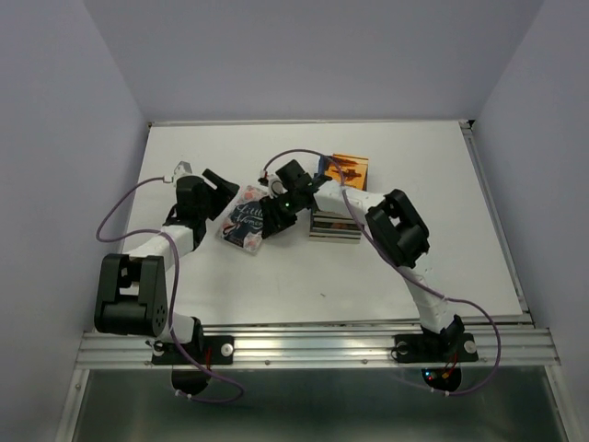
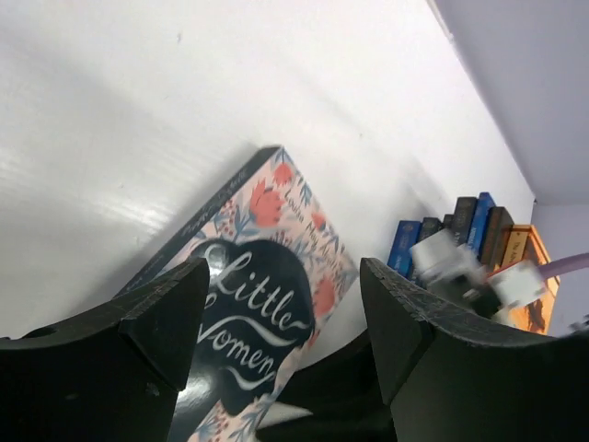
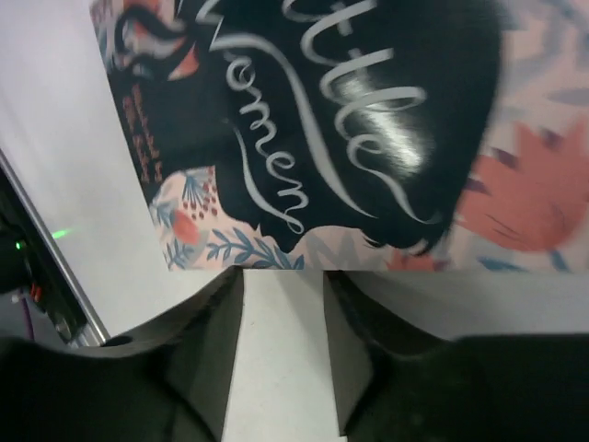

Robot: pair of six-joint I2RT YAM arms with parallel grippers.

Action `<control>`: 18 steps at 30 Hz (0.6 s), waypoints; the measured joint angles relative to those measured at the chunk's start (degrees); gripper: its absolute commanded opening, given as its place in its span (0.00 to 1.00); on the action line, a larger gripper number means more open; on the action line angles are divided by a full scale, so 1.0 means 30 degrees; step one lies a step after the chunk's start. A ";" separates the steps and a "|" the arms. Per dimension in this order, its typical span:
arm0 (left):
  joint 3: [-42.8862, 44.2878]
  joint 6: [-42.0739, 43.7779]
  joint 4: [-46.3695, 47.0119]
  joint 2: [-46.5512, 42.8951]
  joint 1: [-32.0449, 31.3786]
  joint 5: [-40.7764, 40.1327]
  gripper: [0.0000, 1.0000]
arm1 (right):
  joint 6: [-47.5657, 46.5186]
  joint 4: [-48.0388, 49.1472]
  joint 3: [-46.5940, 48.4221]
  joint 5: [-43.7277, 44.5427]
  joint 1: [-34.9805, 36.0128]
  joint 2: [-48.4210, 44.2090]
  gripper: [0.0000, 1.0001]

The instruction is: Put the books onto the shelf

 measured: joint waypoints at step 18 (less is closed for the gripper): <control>0.0699 0.2055 -0.2164 0.1107 0.0219 -0.0882 0.95 | 0.4444 -0.0699 0.0073 0.3410 -0.0087 -0.0488 0.86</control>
